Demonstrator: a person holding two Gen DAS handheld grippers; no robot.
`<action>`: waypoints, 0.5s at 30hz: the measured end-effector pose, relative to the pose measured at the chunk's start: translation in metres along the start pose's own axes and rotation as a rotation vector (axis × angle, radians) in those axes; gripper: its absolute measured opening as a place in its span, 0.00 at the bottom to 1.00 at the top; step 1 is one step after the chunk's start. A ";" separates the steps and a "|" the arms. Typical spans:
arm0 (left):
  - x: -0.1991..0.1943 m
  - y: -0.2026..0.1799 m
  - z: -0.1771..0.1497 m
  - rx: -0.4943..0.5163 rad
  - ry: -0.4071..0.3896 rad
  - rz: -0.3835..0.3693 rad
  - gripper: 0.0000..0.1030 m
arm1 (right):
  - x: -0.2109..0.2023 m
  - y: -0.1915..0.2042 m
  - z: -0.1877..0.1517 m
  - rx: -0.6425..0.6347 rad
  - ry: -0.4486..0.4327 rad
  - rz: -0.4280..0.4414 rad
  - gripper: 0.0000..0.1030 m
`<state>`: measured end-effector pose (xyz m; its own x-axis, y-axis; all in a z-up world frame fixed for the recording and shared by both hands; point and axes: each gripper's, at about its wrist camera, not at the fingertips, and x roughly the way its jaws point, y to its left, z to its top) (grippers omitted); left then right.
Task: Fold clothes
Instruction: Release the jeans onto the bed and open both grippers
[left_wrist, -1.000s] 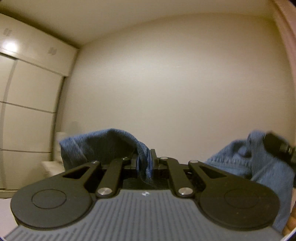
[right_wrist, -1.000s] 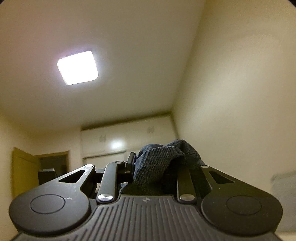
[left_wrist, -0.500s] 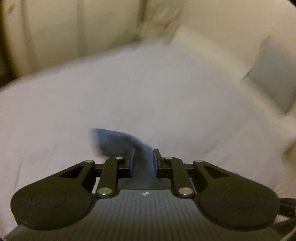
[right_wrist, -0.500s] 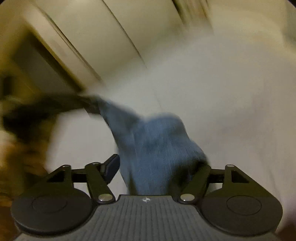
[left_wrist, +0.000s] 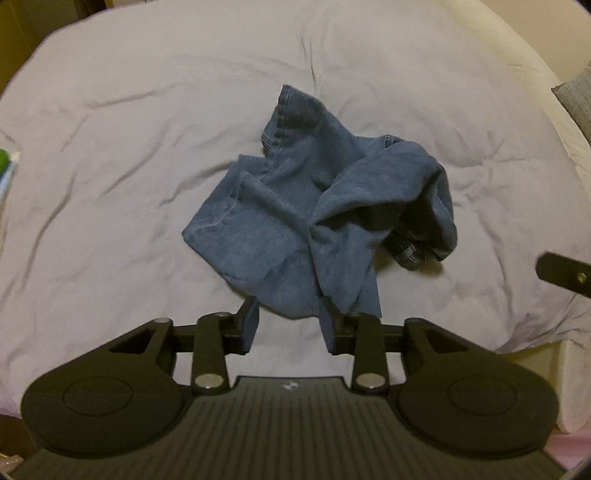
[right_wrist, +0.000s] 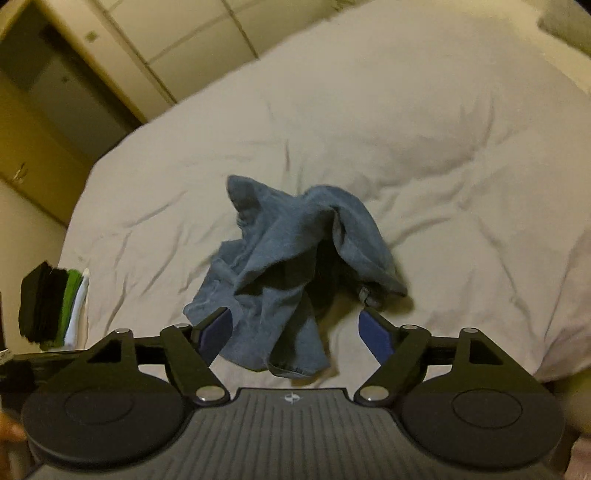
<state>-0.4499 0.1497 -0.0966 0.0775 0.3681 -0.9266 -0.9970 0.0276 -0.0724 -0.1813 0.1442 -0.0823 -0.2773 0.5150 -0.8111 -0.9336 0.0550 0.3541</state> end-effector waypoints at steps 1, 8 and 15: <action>-0.005 -0.004 -0.007 -0.005 -0.012 0.009 0.33 | -0.002 0.000 -0.005 -0.018 -0.007 0.001 0.78; -0.041 -0.008 -0.041 -0.036 -0.069 0.058 0.37 | -0.017 0.003 -0.039 -0.071 0.007 0.030 0.80; -0.061 -0.005 -0.047 -0.048 -0.106 0.069 0.40 | -0.027 0.011 -0.048 -0.118 -0.010 0.033 0.81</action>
<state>-0.4499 0.0839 -0.0573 0.0057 0.4641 -0.8857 -0.9986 -0.0447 -0.0299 -0.1949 0.0895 -0.0790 -0.3063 0.5235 -0.7950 -0.9445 -0.0630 0.3224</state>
